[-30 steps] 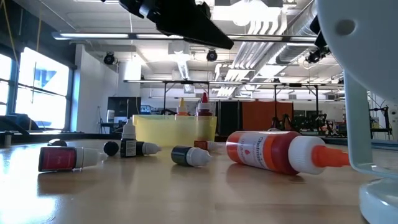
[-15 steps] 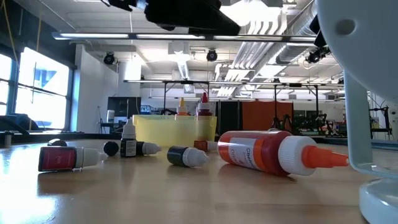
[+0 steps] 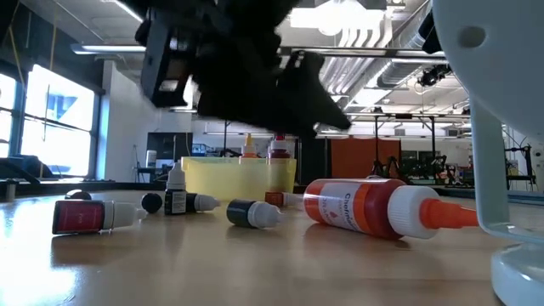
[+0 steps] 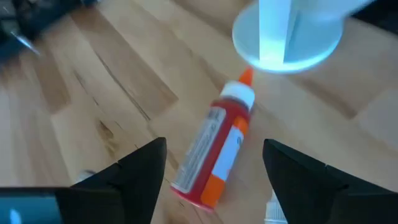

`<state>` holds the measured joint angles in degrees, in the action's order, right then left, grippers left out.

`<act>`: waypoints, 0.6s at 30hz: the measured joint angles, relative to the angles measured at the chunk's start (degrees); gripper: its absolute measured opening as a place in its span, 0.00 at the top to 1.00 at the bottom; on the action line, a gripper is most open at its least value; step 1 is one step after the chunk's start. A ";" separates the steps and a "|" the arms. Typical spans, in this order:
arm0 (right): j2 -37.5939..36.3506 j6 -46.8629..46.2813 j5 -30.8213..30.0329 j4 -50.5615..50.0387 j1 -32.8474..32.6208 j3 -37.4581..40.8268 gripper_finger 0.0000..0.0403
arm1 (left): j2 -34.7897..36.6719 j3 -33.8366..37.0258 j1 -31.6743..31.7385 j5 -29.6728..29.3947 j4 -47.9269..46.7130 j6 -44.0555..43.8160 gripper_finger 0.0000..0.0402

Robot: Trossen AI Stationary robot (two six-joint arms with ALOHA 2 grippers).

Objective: Pick & Place food coloring
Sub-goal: Put the large orange food coloring bottle into the yellow container

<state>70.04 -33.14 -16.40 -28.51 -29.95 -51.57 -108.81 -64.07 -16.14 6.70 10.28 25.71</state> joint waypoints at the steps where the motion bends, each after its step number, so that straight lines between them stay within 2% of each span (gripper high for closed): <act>1: 0.00 0.01 0.02 0.00 0.00 0.00 0.62 | -0.88 -0.29 0.00 -0.03 0.37 0.23 0.34; 6: 0.00 0.06 0.00 0.11 0.00 0.00 0.62 | -4.29 -5.89 0.00 -0.87 -3.21 1.14 0.34; 12: 0.00 0.14 0.01 0.23 0.00 0.00 0.62 | -9.30 -15.29 0.02 -1.59 -19.48 1.49 0.34; 18: 0.00 0.22 0.02 0.22 0.00 0.00 0.62 | -11.53 -17.95 0.00 -1.28 -21.98 1.49 0.34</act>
<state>70.04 -32.91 -16.38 -28.29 -29.95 -51.57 -120.33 -82.03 -16.14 5.43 -11.70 27.20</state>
